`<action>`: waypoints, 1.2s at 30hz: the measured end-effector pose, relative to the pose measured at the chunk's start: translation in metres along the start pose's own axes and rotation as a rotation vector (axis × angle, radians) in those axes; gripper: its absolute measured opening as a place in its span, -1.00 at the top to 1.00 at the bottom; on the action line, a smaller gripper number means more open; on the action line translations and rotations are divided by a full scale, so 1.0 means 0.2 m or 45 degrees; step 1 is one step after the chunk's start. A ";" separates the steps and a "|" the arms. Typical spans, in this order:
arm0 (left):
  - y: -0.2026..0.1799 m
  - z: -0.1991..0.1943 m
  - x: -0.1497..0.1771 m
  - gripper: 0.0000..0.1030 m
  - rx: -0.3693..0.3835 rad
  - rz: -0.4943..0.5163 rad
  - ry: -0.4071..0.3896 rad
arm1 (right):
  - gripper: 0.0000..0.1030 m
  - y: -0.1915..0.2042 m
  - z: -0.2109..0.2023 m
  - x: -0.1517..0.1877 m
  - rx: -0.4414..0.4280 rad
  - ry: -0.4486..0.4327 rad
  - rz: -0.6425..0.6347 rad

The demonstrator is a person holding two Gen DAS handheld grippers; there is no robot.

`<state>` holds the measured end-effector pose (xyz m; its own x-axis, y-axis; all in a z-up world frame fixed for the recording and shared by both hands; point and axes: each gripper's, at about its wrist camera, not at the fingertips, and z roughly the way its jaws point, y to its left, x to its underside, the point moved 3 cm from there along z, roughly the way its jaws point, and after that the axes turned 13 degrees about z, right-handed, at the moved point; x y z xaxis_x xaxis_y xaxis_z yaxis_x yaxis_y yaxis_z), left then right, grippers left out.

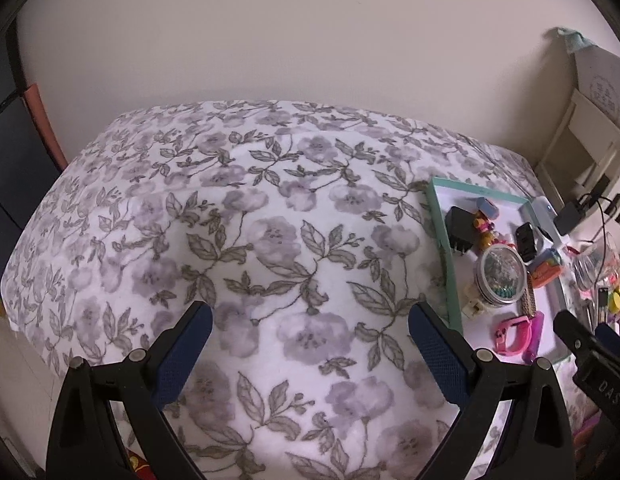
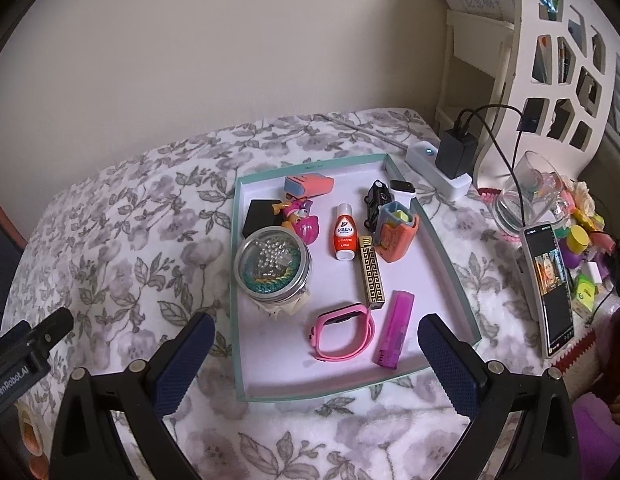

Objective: Organize rigid objects

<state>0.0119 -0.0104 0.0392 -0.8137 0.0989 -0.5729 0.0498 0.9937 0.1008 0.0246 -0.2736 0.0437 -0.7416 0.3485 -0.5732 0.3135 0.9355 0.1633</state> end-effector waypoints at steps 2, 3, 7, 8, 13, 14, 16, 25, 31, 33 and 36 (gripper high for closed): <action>-0.01 -0.01 0.01 -0.92 0.012 0.019 -0.001 | -1.00 0.00 -0.01 0.00 0.000 -0.004 0.001; -0.02 -0.01 0.01 -0.91 0.009 0.029 -0.001 | -1.00 0.00 -0.01 0.00 0.001 -0.006 0.001; -0.04 -0.02 0.01 -0.92 0.001 0.061 -0.002 | -1.00 0.00 -0.03 0.00 0.003 -0.018 -0.010; -0.04 -0.02 0.01 -0.92 0.000 0.064 -0.001 | -1.00 0.00 -0.03 0.00 0.003 -0.021 -0.014; -0.05 -0.02 0.01 -0.92 -0.005 0.079 0.005 | -1.00 0.01 -0.04 0.00 0.007 -0.029 -0.028; -0.06 -0.02 0.01 -0.92 -0.003 0.083 0.006 | -1.00 0.01 -0.04 0.00 0.007 -0.031 -0.031; -0.06 -0.02 0.01 -0.92 -0.002 0.088 0.004 | -1.00 0.01 -0.04 0.00 0.009 -0.034 -0.037; -0.07 -0.02 0.00 -0.92 -0.004 0.108 -0.001 | -1.00 0.02 -0.04 0.00 0.016 -0.040 -0.048; -0.06 -0.02 0.00 -0.92 -0.008 0.099 0.002 | -1.00 0.02 -0.04 0.01 0.018 -0.034 -0.058; -0.06 -0.02 0.00 -0.92 -0.009 0.098 0.001 | -1.00 0.02 -0.03 0.01 0.018 -0.031 -0.065; -0.06 -0.02 0.00 -0.92 -0.007 0.101 0.003 | -1.00 0.03 -0.03 0.01 0.020 -0.028 -0.078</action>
<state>0.0088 -0.0225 0.0408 -0.8087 0.1773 -0.5609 0.1111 0.9824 0.1504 0.0219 -0.2680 0.0482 -0.7464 0.2889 -0.5995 0.2769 0.9540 0.1149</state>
